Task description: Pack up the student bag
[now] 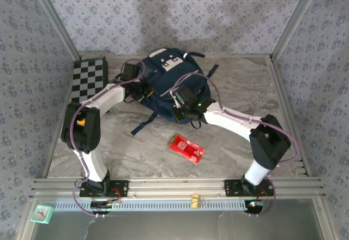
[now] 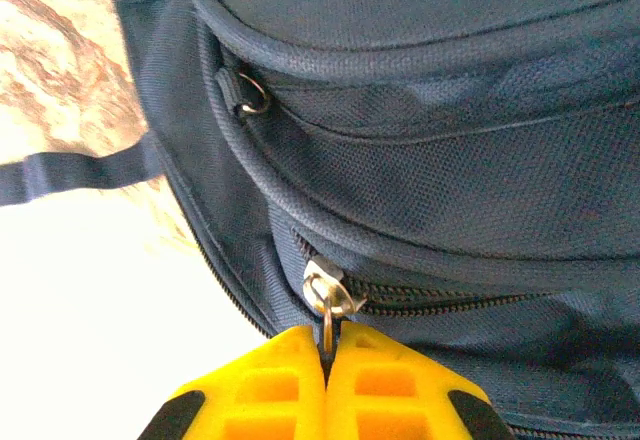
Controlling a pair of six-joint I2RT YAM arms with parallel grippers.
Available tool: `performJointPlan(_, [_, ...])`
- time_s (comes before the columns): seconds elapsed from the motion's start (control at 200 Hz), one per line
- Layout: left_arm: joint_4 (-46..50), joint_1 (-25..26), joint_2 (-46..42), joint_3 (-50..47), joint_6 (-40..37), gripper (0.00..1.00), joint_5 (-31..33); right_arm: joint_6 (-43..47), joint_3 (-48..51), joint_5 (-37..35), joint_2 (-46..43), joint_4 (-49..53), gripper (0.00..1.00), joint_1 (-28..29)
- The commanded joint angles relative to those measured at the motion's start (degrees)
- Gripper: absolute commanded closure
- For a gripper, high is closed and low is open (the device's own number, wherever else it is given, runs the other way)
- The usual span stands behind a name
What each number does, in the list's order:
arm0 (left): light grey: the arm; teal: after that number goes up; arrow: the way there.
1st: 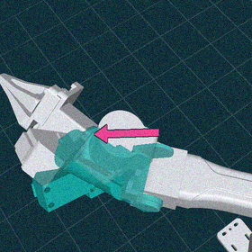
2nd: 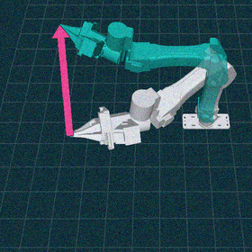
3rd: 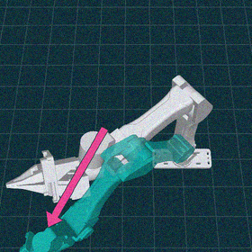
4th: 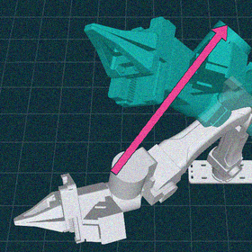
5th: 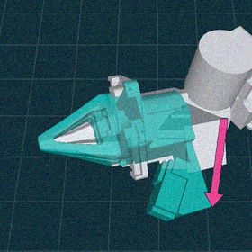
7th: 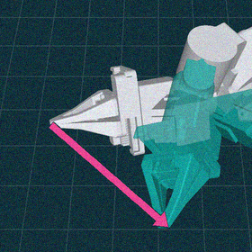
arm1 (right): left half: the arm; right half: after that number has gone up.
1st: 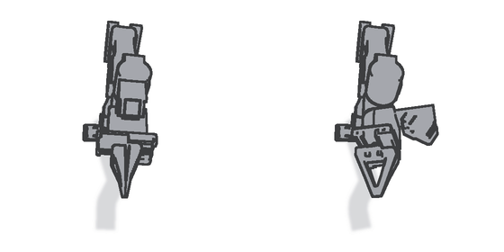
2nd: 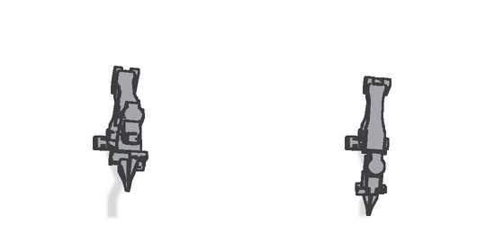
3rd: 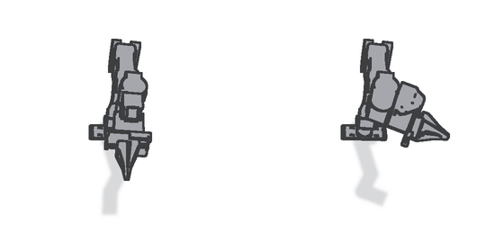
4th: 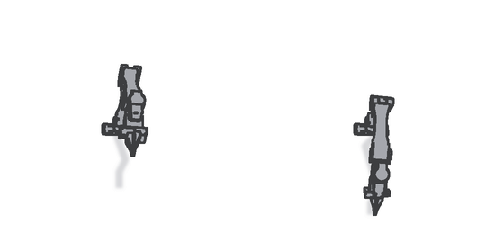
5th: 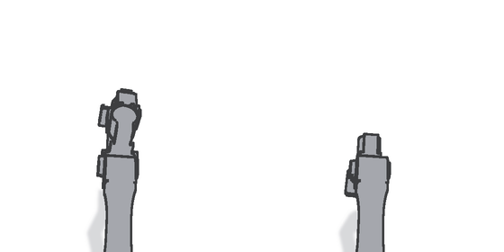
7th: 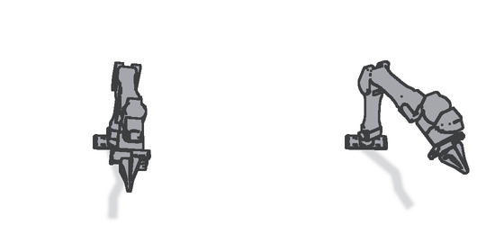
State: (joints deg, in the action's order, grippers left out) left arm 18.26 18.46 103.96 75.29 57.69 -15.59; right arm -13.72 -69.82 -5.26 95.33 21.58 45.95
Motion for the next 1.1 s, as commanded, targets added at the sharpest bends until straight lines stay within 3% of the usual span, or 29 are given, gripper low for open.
performJointPlan(0.0, [-4.3,-2.1,2.5,4.7,-4.3,1.00,-1.4,-7.5,-5.4,1.0,1.4,2.0,1.00,1.7])
performJointPlan(0.06, [-4.9,-2.1,0.7,3.4,-4.6,1.00,-2.1,-10.6,-6.4,-0.7,2.3,1.7,1.00,1.5])
performJointPlan(0.115, [-4.7,-2.1,-1.8,1.2,-4.6,0.87,-2.0,-12.3,-6.9,-1.1,2.8,1.6,1.00,1.6])
performJointPlan(0.245, [-6.1,-1.5,-8.5,-7.2,0.1,0.70,-2.7,-16.1,-6.7,0.1,3.5,1.4,1.00,1.3])
performJointPlan(0.36, [-11.3,1.7,-13.1,-15.1,7.3,0.61,-2.7,-17.5,-6.9,0.8,4.3,1.5,1.00,1.9])
performJointPlan(0.495, [-18.6,6.8,-15.4,-20.9,15.9,0.60,0.2,-18.1,-6.4,0.6,4.3,1.2,1.00,2.2])
performJointPlan(0.735, [-23.2,11.9,-14.3,-20.7,21.5,0.60,5.1,-18.3,-5.4,0.6,4.5,0.8,1.00,2.0])
performJointPlan(0.9, [-27.7,13.4,-15.6,-24.4,26.0,0.61,8.6,-18.1,-5.2,1.0,4.7,0.4,1.00,2.0])
performJointPlan(1.099, [-31.9,13.8,-16.3,-26.2,27.9,0.66,8.4,-17.9,-5.5,1.0,5.2,0.3,1.00,2.1])
